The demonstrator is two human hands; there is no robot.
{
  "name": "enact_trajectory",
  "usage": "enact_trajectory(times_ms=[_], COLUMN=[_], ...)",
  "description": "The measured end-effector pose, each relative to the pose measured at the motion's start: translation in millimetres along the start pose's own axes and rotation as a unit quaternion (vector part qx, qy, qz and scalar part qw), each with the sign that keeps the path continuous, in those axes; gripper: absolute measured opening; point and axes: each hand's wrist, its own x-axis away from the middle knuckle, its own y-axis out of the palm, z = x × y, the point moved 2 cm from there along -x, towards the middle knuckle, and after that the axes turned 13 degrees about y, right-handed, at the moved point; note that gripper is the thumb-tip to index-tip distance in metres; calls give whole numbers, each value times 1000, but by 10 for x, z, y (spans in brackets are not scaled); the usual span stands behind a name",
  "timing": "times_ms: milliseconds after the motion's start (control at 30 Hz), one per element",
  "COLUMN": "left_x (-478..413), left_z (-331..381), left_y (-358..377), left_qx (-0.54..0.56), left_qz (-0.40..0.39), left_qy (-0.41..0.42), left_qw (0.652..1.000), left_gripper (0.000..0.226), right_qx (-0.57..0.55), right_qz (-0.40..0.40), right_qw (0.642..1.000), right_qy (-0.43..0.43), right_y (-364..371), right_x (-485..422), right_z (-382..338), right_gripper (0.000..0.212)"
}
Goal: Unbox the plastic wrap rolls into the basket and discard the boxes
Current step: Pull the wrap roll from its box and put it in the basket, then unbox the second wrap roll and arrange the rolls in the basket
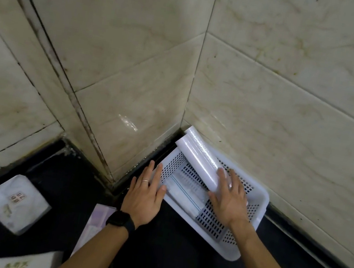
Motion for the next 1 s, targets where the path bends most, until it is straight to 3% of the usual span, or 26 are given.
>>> enact_trajectory(times_ms=[133, 267, 367, 467, 633, 733, 800, 867, 933, 1000], left_x=[441, 1113, 1460, 1609, 1694, 1711, 1723, 1741, 1754, 1759], left_z=[-125, -360, -425, -377, -188, 80, 315, 534, 721, 878], left_y=[-127, -126, -125, -145, -123, -120, -149, -190, -254, -324], left_qx=[23, -21, -44, -37, 18, 101, 192, 307, 386, 414], left_qz=[61, 53, 17, 7, -17, -21, -53, -115, -171, -218], left_qy=[-52, -132, -210, -269, -270, -215, -173, -150, -128, -106], left_qw=[997, 990, 977, 962, 963, 971, 965, 933, 898, 878], left_gripper=[62, 77, 94, 100, 93, 82, 75, 71, 72, 74], right_qx=[-69, -113, -76, -6, 30, 33, -24, -172, -336, -414], right_qz=[25, 74, 83, 43, 6, -21, -36, -79, -175, -225], right_qw=[997, 989, 991, 998, 999, 998, 998, 982, 926, 882], right_qy=[-9, -58, -67, -39, -44, -48, -38, -8, 12, 8], right_y=[-181, -93, 121, 344, 458, 364, 221, 28, -129, -185], right_x=[422, 1100, 1522, 1706, 1772, 1777, 1834, 1981, 2214, 2463], right_z=[-27, -112, -178, -191, -110, -95, -112, -95, -42, 58], right_gripper=[73, 65, 64, 69, 76, 74, 71, 68, 60, 48])
